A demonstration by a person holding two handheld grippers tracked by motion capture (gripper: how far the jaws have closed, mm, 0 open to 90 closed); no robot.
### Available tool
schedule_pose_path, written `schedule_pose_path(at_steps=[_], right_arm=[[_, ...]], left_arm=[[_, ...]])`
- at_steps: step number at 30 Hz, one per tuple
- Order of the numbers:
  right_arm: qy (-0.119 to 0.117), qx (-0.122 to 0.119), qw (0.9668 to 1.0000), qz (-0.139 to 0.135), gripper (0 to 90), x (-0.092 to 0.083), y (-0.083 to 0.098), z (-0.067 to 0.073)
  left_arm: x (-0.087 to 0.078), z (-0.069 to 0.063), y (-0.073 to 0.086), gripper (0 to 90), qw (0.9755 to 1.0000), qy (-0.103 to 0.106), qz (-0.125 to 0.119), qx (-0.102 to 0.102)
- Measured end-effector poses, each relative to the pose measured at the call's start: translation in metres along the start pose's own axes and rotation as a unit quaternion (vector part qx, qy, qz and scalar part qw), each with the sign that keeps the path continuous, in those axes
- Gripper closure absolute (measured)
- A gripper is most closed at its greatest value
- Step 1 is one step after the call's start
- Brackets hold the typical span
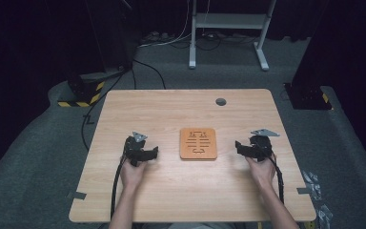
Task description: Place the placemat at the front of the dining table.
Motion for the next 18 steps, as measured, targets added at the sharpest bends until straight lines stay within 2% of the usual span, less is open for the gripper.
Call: schedule_pose_path(at_steps=[1, 2, 6, 8, 9, 12, 13, 18], right_arm=[[-0.006, -0.005, 0.9999, 0.01, 20.9, 0.001, -0.002, 0.004], [-0.005, -0.006, 0.9999, 0.008, 21.3, 0.004, -0.004, 0.007], [-0.016, -0.015, 0.9995, 0.022, 23.9, 0.011, -0.007, 0.014], [-0.017, -0.011, 0.9995, 0.024, 23.9, 0.013, -0.008, 0.018], [-0.018, -0.019, 0.9993, 0.028, 23.9, 0.016, -0.009, 0.022], [-0.021, -0.023, 0.9991, 0.028, 23.8, 0.019, -0.011, 0.027], [-0.022, -0.024, 0.9991, 0.029, 23.8, 0.02, -0.013, 0.033], [-0.02, -0.024, 0.9992, 0.025, 23.7, 0.023, -0.016, 0.037]], left_arm=[[0.0, 0.0, 0.0, 19.3, 1.0, 0.001, -0.001, -0.003], [0.0, -0.001, 0.0, 19.4, 1.0, 0.003, -0.002, -0.006], [0.0, 0.001, 0.0, 20.0, 1.0, 0.002, -0.002, -0.001], [0.0, 0.001, 0.0, 20.1, 1.0, 0.002, -0.002, -0.001], [0.001, 0.001, -0.001, 20.1, 1.0, 0.002, -0.002, -0.001], [0.001, 0.001, -0.001, 20.1, 1.0, 0.002, -0.002, -0.001], [0.001, 0.001, -0.001, 20.1, 1.0, 0.002, -0.002, -0.001], [0.001, 0.001, -0.001, 20.2, 1.0, 0.002, -0.002, -0.001]])
Point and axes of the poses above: each handheld gripper's, and its own axes: x roughly forward along the jaws, y roughly out of its underside, z roughly to its left, the point moved 3 cm from there along x, roughly forward along the jaws, and after that the axes turned 6 degrees about y, right-handed, at the moved point
